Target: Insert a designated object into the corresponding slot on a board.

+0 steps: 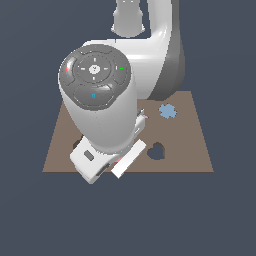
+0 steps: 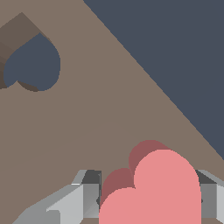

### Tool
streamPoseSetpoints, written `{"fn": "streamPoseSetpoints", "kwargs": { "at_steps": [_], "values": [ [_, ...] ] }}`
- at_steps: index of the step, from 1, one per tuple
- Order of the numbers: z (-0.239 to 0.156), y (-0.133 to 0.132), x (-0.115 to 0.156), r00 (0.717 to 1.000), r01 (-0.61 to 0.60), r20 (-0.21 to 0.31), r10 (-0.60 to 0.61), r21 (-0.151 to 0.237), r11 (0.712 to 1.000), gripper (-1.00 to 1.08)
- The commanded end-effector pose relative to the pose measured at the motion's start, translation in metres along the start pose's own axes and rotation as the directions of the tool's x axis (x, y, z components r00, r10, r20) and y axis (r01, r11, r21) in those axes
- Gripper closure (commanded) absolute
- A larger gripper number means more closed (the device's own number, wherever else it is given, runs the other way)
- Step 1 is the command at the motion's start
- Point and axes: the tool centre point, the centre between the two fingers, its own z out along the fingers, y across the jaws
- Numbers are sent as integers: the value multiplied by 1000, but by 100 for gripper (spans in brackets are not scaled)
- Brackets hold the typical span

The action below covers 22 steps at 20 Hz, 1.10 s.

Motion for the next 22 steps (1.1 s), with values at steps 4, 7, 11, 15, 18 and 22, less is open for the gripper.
{"fn": "streamPoseSetpoints", "kwargs": {
  "at_steps": [4, 7, 11, 15, 18, 22],
  "values": [
    [1, -1, 0, 1000, 1, 0, -1, 1, 1000, 108],
    [0, 0, 0, 1000, 1, 0, -1, 0, 1000, 108],
    [0, 0, 1, 1000, 19, 0, -19, 0, 1000, 108],
    [0, 1, 4, 998, 61, 0, -61, 0, 998, 108],
    [0, 2, 6, 994, 108, 0, -108, 0, 994, 108],
    [-1, 3, 12, 982, 191, 0, -191, 0, 982, 108]
  ]
}}
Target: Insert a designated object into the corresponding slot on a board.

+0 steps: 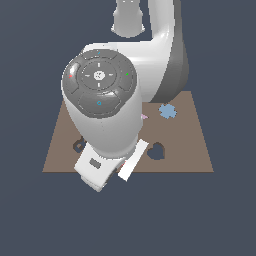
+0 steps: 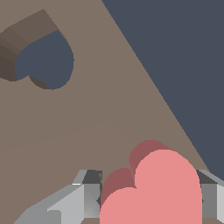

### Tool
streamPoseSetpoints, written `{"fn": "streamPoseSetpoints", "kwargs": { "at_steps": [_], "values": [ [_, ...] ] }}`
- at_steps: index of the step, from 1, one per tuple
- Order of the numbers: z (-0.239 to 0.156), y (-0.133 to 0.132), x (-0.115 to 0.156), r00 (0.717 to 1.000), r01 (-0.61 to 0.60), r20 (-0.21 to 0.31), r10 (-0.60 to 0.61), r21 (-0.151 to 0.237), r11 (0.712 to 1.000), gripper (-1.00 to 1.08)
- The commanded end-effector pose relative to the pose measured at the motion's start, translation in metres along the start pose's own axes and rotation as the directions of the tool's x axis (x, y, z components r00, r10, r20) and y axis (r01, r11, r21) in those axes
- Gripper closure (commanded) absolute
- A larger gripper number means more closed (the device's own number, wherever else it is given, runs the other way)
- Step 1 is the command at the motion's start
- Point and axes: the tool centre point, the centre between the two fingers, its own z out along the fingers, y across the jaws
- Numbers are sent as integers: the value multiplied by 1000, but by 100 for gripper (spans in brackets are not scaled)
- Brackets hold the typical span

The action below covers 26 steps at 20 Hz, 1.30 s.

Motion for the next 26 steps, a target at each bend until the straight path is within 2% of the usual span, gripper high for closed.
{"fn": "streamPoseSetpoints", "kwargs": {
  "at_steps": [1, 5, 8, 11, 13, 16, 19, 22, 26],
  "values": [
    [-1, 1, 4, 998, 58, 0, -58, -1, 998, 108],
    [-1, 3, 11, 985, 171, 0, -171, -1, 985, 108],
    [-2, 4, 17, 963, 270, 0, -270, -1, 963, 108],
    [-2, 4, 25, 925, 380, 0, -380, -1, 925, 108],
    [-3, 4, 30, 890, 456, 0, -456, -1, 890, 108],
    [-3, 2, 38, 826, 564, 0, -564, -2, 826, 108],
    [-4, 0, 46, 748, 664, 0, -664, -2, 748, 108],
    [-4, -4, 54, 657, 754, 0, -754, -2, 657, 108],
    [-5, -11, 64, 519, 855, 1, -855, -2, 519, 108]
  ]
}}
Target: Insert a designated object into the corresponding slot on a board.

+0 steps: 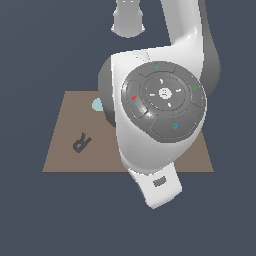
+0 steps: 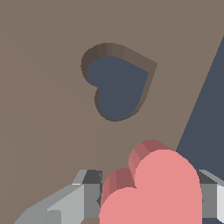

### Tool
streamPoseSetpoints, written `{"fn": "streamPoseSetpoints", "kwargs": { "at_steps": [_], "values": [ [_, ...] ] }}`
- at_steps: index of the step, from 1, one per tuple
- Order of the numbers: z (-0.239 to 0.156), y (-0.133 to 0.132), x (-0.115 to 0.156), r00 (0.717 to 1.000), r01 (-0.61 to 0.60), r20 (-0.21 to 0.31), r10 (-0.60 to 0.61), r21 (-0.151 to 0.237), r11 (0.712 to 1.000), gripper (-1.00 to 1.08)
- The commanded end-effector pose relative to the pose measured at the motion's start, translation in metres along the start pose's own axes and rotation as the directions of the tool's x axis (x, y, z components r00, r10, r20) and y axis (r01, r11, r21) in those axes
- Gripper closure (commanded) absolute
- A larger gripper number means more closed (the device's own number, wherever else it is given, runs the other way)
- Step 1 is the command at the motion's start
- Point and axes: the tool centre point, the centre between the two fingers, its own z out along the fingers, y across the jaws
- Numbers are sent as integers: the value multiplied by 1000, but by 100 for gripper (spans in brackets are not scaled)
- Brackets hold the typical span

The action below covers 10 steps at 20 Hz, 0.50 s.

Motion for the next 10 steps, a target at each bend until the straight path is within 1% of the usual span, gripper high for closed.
{"fn": "streamPoseSetpoints", "kwargs": {
  "at_steps": [1, 3, 5, 7, 10],
  "values": [
    [-1, 2, 7, 994, 110, 0, -110, -1, 994, 108],
    [-1, 3, 13, 981, 196, 0, -196, -1, 981, 108],
    [-2, 4, 19, 960, 280, 0, -280, -1, 960, 108],
    [-2, 4, 25, 932, 364, 0, -364, -1, 932, 108],
    [-3, 3, 34, 875, 483, 0, -483, -1, 875, 108]
  ]
}}
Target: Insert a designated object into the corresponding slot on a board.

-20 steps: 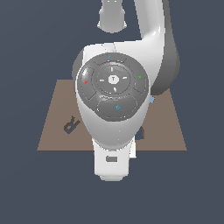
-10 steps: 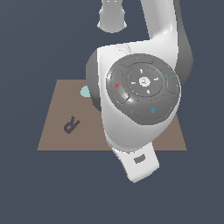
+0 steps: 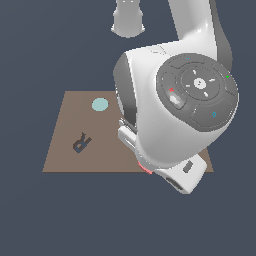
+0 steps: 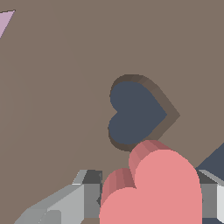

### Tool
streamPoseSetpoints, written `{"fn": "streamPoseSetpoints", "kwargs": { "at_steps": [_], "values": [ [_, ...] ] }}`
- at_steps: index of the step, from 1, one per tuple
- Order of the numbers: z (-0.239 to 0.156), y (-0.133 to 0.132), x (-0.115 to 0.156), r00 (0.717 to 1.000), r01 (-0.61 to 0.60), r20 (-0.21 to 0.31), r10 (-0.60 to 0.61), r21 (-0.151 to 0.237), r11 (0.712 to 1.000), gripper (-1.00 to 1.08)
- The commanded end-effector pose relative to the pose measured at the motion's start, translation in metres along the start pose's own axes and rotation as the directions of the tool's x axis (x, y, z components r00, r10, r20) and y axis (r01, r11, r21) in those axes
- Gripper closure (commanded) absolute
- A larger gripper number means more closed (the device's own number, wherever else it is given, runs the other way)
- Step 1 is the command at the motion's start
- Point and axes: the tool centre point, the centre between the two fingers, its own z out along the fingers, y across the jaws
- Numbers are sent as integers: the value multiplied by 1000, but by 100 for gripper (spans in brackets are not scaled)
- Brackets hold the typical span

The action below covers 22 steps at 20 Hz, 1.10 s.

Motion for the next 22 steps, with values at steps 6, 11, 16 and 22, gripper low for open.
{"fn": "streamPoseSetpoints", "kwargs": {
  "at_steps": [6, 11, 16, 22],
  "values": [
    [-2, 3, 20, 953, 302, 0, -302, 0, 953, 108],
    [-2, 2, 31, 896, 445, 0, -445, 0, 896, 108],
    [-3, 0, 39, 838, 546, 0, -546, 0, 838, 108],
    [-3, -2, 44, 786, 618, 0, -618, 0, 786, 108]
  ]
}}
